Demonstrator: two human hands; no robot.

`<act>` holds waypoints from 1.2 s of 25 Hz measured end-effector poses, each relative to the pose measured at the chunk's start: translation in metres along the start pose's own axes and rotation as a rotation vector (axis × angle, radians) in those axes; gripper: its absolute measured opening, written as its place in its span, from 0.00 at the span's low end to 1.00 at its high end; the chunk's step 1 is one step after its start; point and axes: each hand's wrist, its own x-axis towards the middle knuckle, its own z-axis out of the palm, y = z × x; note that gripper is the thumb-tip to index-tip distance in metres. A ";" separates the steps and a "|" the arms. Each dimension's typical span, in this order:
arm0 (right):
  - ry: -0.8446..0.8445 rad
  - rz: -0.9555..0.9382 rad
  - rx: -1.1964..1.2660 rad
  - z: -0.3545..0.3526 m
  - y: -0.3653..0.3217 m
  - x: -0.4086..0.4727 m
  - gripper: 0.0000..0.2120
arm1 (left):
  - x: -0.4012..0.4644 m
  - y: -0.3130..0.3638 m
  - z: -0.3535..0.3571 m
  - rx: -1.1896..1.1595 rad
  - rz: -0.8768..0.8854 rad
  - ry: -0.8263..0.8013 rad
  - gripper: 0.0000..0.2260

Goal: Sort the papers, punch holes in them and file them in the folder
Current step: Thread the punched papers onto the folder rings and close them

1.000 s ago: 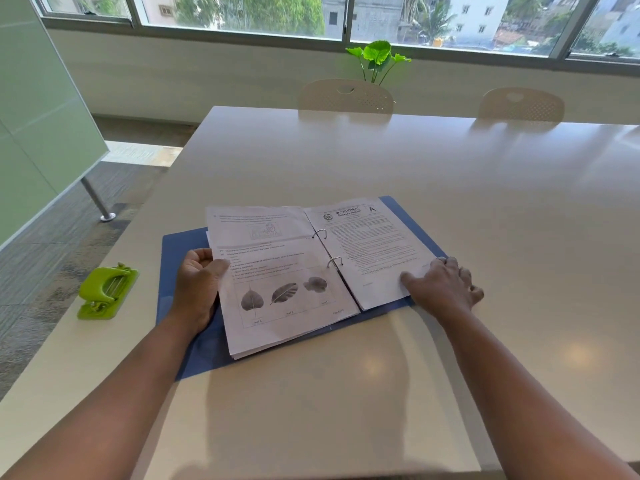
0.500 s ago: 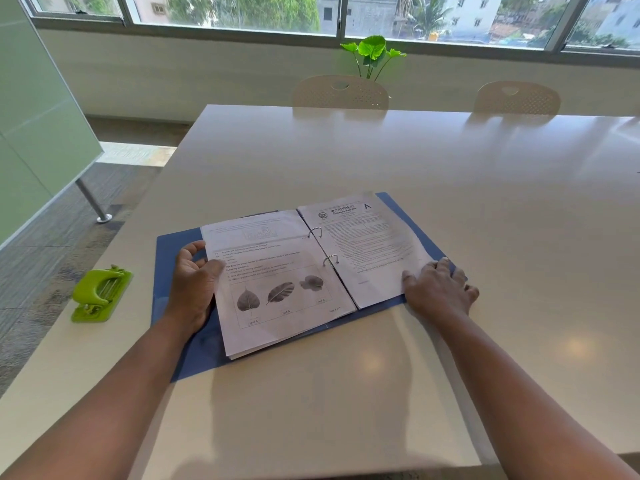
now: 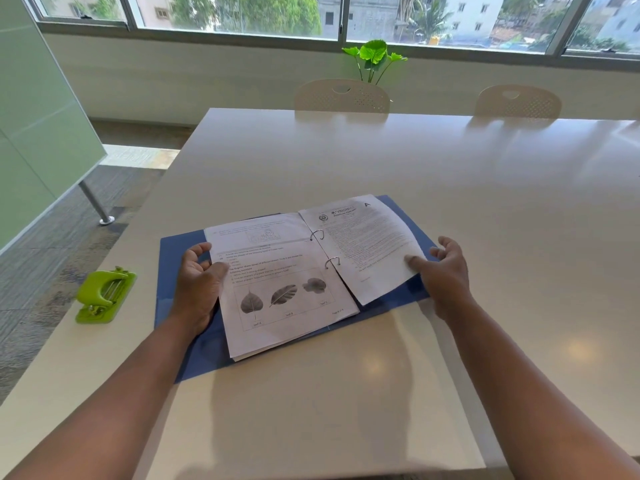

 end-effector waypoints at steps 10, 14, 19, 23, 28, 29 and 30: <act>0.255 0.077 0.058 -0.019 0.000 0.028 0.25 | 0.003 -0.002 0.000 0.024 0.009 0.021 0.17; 0.246 -0.025 -0.121 -0.022 0.001 0.025 0.13 | 0.003 -0.002 0.000 0.009 0.011 0.013 0.17; 0.223 -0.232 -0.365 -0.020 -0.004 0.024 0.06 | 0.004 -0.002 0.000 0.013 0.008 0.010 0.16; 0.234 -0.349 -0.538 -0.017 -0.010 0.018 0.05 | 0.004 -0.003 0.000 0.035 0.012 0.009 0.16; 0.195 -0.488 -0.481 0.000 -0.043 -0.009 0.10 | 0.004 -0.003 -0.001 0.058 0.018 -0.032 0.15; 0.161 -0.517 -0.448 0.006 -0.052 -0.018 0.10 | 0.005 -0.004 -0.002 0.057 0.019 -0.041 0.13; 0.129 -0.573 -0.423 0.013 -0.062 -0.030 0.10 | 0.004 -0.004 -0.002 0.056 0.019 -0.051 0.11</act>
